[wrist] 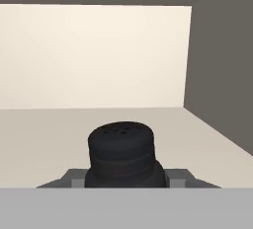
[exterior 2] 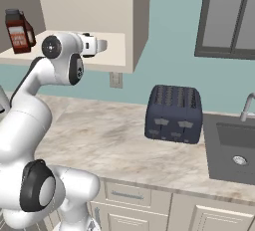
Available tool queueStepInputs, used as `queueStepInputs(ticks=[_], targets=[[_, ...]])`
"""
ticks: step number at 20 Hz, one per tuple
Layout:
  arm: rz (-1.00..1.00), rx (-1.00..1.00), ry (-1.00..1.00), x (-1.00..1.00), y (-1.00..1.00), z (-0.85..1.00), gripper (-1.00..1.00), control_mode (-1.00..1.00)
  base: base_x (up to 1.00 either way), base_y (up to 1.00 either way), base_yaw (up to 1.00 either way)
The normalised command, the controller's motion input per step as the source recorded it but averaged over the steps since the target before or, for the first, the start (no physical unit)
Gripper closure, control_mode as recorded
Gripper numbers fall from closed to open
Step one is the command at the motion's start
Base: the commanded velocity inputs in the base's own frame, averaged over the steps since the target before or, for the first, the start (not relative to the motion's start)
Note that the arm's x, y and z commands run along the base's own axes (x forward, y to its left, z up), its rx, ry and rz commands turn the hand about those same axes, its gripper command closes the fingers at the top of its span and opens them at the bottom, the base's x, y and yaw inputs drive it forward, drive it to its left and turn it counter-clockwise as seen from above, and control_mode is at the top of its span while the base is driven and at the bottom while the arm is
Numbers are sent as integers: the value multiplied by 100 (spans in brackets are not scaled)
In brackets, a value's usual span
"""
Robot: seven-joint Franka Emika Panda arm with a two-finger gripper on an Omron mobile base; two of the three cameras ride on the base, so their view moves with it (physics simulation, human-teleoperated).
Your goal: Collect the paprika, ketchup, and shaker from the cabinet and place them next to the stove.
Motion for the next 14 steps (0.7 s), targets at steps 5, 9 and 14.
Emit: queueStepInputs(ticks=[5, 9, 14], targets=[[0, 0, -3, -2, 0, 0, 100, -100, 0, 0, 0], [0, 0, -5, -12, 0, 0, 100, -100, 0, 0, 0], [0, 0, -6, -22, 0, 0, 100, -100, 0, 0, 0]])
